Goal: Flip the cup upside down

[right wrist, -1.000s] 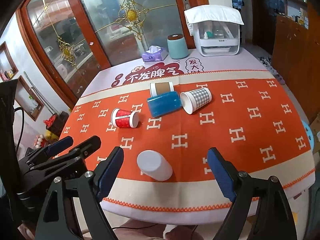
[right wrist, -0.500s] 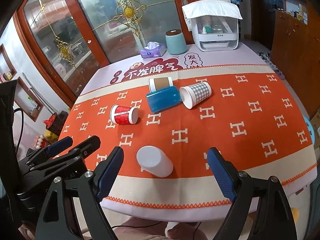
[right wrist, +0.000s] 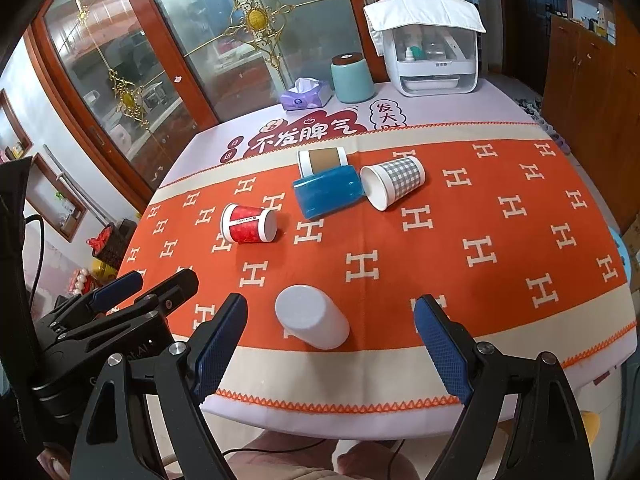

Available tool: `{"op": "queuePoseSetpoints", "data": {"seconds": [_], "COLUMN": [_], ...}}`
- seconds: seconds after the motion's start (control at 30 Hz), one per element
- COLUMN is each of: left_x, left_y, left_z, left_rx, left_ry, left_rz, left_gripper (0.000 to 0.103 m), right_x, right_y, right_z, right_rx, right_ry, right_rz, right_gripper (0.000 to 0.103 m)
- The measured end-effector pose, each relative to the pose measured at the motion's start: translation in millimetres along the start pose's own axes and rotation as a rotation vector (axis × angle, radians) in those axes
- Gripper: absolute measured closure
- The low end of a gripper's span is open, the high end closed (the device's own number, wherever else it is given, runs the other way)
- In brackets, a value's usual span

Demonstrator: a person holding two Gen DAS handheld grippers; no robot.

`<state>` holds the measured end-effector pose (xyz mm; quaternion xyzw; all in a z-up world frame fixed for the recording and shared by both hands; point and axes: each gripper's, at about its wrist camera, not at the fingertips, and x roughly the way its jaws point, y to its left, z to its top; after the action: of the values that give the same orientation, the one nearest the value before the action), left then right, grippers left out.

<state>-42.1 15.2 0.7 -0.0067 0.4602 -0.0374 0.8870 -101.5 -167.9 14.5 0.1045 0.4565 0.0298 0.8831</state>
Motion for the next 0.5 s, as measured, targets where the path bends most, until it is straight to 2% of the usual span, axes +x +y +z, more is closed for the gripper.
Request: {"op": "queuePoseSetpoints", "data": {"seconds": [0.5], "left_x": [-0.3], "left_y": [1.1], "left_z": [-0.9], "left_rx": [-0.002], "left_ry": [0.003], "left_rz": [0.0], "left_gripper": [0.033], "right_x": [0.1], "right_y": [0.7], "right_z": [-0.1], "right_rx": [-0.001], "right_ry": [0.0], "right_rz": [0.001], "right_gripper": [0.016]}}
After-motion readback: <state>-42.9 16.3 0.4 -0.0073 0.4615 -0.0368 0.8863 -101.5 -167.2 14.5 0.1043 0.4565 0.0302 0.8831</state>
